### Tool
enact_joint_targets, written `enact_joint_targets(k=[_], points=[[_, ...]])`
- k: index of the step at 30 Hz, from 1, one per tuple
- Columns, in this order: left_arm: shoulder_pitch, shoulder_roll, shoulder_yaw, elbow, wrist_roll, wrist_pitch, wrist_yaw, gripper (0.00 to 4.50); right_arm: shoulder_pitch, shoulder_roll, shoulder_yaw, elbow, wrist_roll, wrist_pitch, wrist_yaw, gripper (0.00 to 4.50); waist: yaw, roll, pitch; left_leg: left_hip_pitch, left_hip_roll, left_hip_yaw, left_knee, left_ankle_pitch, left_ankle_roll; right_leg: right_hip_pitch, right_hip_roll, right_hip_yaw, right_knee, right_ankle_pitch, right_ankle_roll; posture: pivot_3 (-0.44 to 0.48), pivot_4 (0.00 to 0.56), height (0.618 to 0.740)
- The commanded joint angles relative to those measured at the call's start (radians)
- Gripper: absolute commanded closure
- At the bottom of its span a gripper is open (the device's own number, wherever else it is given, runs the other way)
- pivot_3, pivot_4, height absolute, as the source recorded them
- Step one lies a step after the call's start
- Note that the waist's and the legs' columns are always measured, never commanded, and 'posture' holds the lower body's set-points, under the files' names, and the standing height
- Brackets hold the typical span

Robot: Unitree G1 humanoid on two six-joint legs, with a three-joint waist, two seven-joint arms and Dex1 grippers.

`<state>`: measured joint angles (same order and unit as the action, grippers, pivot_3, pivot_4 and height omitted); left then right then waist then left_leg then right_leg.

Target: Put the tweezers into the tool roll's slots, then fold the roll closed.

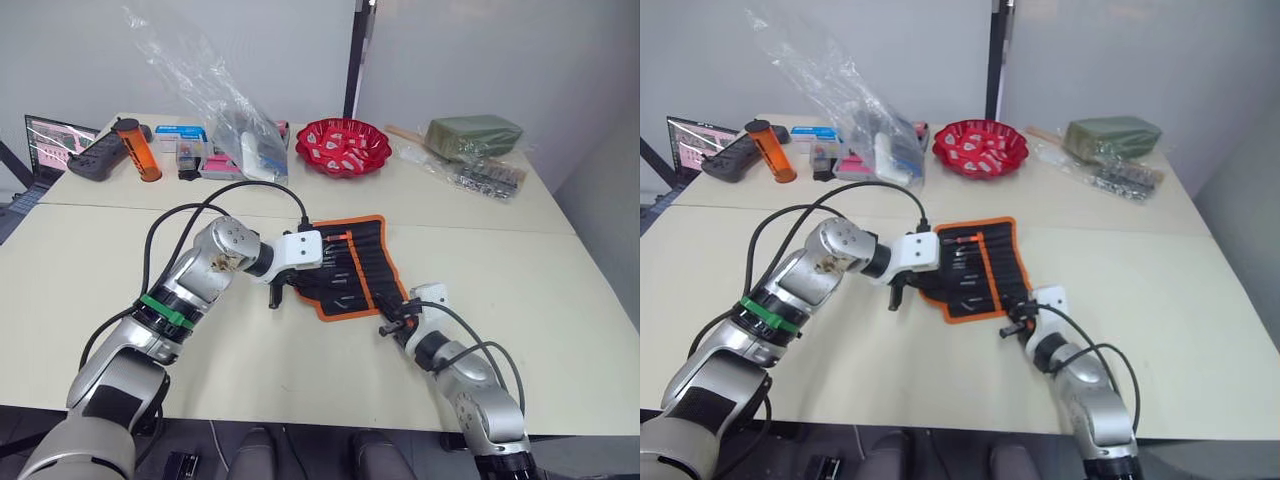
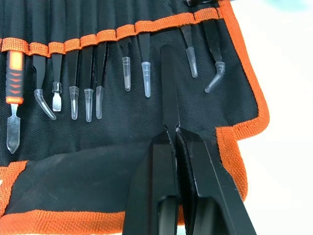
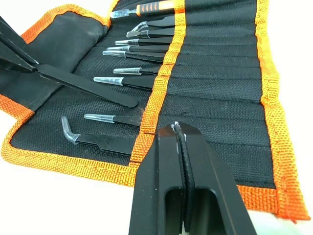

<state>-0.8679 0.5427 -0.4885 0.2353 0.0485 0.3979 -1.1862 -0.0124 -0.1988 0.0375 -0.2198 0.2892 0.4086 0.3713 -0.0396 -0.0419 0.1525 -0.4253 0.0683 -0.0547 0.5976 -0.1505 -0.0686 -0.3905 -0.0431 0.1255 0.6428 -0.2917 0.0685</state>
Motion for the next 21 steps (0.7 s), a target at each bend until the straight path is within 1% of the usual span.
enact_joint_targets(k=[1, 7, 14, 17, 21], points=[[-0.036, -0.049, 0.022, 0.042, 0.011, -0.052, 0.033, 4.48, 0.03, -0.001, 0.03, 0.025, 0.005, 0.064, 0.01, 4.5, -0.001, 0.0, 0.0, 0.0, 0.0, 0.0, 0.0, 0.0, 0.0, 0.0, 0.0, 0.0, 0.0, 0.0, 0.0, 0.0, 0.15, 0.729], [-0.047, -0.109, 0.025, 0.105, 0.028, -0.093, 0.052, 4.48, 0.03, -0.009, 0.04, 0.025, 0.008, 0.07, 0.026, 4.5, 0.001, 0.0, 0.0, 0.0, 0.0, 0.0, 0.0, 0.0, 0.0, 0.0, 0.0, 0.0, 0.001, 0.0, 0.0, 0.0, 0.15, 0.729], [-0.067, -0.17, 0.011, 0.205, 0.055, -0.203, 0.043, 4.48, 0.023, -0.02, 0.057, 0.025, 0.001, 0.078, 0.042, 4.5, 0.003, 0.0, 0.0, 0.0, 0.0, 0.0, 0.002, 0.0, 0.0, 0.001, 0.0, 0.0, 0.001, 0.0, 0.0, 0.0, 0.15, 0.729], [-0.081, -0.175, -0.006, 0.252, 0.084, -0.264, 0.024, 4.48, 0.024, -0.024, 0.062, 0.026, 0.0, 0.079, 0.045, 4.5, 0.003, 0.0, 0.0, 0.0, 0.0, -0.001, 0.002, 0.0, 0.0, 0.001, 0.0, 0.0, 0.001, 0.0, 0.0, 0.0, 0.15, 0.729], [-0.099, -0.168, 0.0, 0.303, 0.105, -0.329, 0.011, 4.48, 0.021, -0.027, 0.062, 0.03, 0.0, 0.079, 0.046, 4.5, -0.005, 0.0, 0.0, 0.0, 0.0, -0.001, 0.002, 0.0, 0.0, 0.001, 0.0, 0.0, 0.002, 0.0, 0.001, 0.0, 0.15, 0.729]])
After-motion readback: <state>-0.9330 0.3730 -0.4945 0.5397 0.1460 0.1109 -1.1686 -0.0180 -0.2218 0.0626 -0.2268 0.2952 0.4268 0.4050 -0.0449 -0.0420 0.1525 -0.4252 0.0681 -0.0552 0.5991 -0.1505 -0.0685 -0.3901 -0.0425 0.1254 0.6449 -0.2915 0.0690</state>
